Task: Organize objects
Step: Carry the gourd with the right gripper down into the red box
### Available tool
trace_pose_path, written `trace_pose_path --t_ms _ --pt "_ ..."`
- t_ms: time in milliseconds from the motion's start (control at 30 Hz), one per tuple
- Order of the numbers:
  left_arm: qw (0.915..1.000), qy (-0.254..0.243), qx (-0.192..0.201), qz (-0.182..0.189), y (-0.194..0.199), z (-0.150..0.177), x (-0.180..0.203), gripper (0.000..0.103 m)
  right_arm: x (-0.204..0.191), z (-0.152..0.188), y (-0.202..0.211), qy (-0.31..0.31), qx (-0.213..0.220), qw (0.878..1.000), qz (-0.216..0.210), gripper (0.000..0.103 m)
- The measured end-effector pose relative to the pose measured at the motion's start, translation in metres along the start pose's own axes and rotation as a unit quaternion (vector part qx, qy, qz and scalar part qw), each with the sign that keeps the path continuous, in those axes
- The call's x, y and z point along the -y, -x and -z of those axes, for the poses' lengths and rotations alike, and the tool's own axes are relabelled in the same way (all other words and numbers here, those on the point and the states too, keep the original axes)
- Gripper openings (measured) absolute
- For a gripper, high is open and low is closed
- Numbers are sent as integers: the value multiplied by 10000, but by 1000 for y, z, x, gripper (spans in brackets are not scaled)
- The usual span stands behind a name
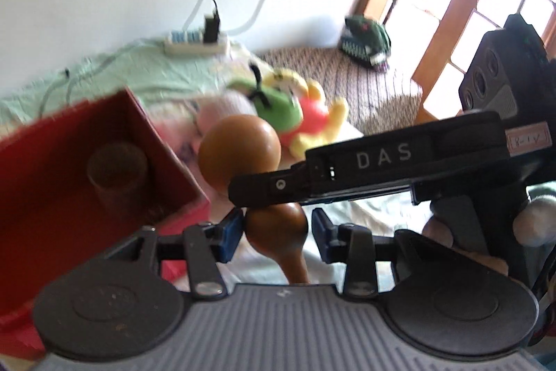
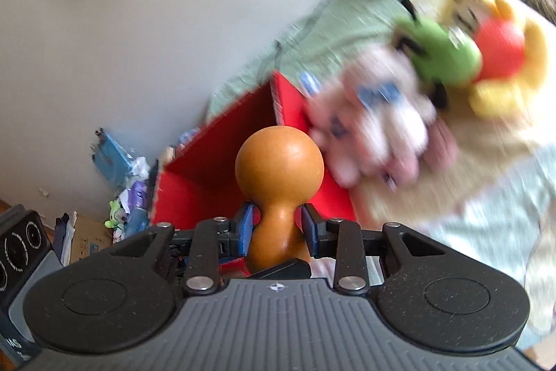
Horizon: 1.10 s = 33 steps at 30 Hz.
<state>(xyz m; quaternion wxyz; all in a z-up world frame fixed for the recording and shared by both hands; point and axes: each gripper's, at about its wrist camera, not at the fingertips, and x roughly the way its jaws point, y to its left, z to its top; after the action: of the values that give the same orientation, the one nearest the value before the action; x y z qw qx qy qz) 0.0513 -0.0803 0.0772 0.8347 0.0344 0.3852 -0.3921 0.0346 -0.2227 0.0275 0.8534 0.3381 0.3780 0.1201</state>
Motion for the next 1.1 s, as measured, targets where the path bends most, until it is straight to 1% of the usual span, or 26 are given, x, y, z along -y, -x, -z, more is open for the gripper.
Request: trace_pose_path --t_ms 100,200,300,400,500,600,700,800,900,1033,1100 --pt "9996 20 235 -182 12 -13 -9 37 -19 -15 -4 397 118 9991 -124 33" --pt "9981 70 446 -421 25 -22 -23 38 -39 -32 -19 726 120 9968 -304 33" --pt "9959 230 601 -628 33 -31 -44 37 -59 -48 -40 1044 24 9935 -447 33" --pt "9939 500 595 -783 33 -34 -71 37 -74 -58 -71 1290 -194 9904 -457 33" --pt "9916 660 465 -1012 27 -31 -93 37 -86 -60 -103 1533 -438 9862 -439 33" --pt "9896 778 274 -1177 12 -25 -113 37 -88 -60 -133 1628 -737 9830 -412 33" --pt "9873 1030 17 -1205 -8 -17 -132 37 -83 -55 -161 1676 -1042 9799 -301 33" --pt "9847 1235 -209 -1212 -22 -7 -147 37 -74 -51 -182 1577 -1307 9785 -228 33" --pt "9817 1399 -483 -1197 -36 -2 -162 37 -70 -45 -196 1540 -1473 9770 -108 33" --pt "9780 1530 -784 -1180 -51 4 -168 38 -62 -39 -209 1430 -1667 9754 167 33" --pt "9761 1542 -910 -1228 -56 5 -168 40 -59 -36 -211 1392 -1735 9746 241 33"
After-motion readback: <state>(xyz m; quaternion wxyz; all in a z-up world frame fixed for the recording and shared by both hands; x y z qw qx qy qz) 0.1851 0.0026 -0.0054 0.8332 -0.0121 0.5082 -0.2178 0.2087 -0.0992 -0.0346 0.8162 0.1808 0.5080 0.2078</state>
